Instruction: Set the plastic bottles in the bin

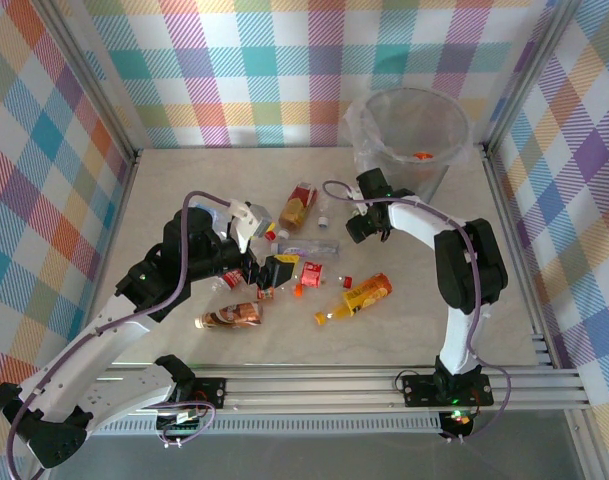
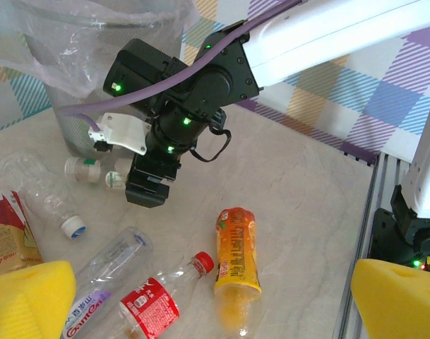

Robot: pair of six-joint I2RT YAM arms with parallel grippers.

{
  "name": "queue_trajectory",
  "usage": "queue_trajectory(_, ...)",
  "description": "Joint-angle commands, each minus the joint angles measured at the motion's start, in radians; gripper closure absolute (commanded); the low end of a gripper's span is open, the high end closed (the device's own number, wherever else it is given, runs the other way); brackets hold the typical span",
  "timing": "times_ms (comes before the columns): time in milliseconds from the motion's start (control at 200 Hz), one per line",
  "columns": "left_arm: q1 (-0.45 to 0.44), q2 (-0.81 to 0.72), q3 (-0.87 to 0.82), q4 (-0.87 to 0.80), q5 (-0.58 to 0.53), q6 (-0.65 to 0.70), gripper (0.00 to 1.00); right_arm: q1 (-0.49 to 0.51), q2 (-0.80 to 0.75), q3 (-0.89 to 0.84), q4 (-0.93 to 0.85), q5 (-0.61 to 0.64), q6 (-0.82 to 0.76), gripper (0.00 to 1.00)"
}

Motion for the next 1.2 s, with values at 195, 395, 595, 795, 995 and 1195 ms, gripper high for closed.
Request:
queue_trajectory(195, 0.002, 0.002, 0.017, -0.011, 0.01, 0.011, 0.0, 0.01, 0.04, 0.038, -0.05, -0.035, 0.021, 0.14)
queue_trajectory(395, 0.002, 0.006, 0.016, -0.01, 0.012, 0.01, 0.0, 0.017, 0.062, 0.071, -0.045, -0.003, 0.085, 0.18)
queue_trajectory(595, 0.002, 0.005, 0.018, -0.013, 0.009, 0.012, 0.0, 0.022, 0.098, 0.117, -0.063, 0.01, 0.11, 0.23)
queue_trajectory(795, 0.002, 0.0, 0.018, -0.015, 0.005, 0.013, 0.0, 0.023, 0.117, 0.132, -0.068, 0.004, 0.119, 0.28)
queue_trajectory(995, 0.002, 0.002, 0.018, -0.016, 0.005, 0.013, 0.0, 0.023, 0.117, 0.126, -0.068, 0.005, 0.119, 0.33)
queue_trajectory(1195, 0.003, 0.001, 0.019, -0.016, 0.006, 0.013, 0.0, 0.029, 0.077, 0.093, -0.05, 0.028, 0.118, 0.4)
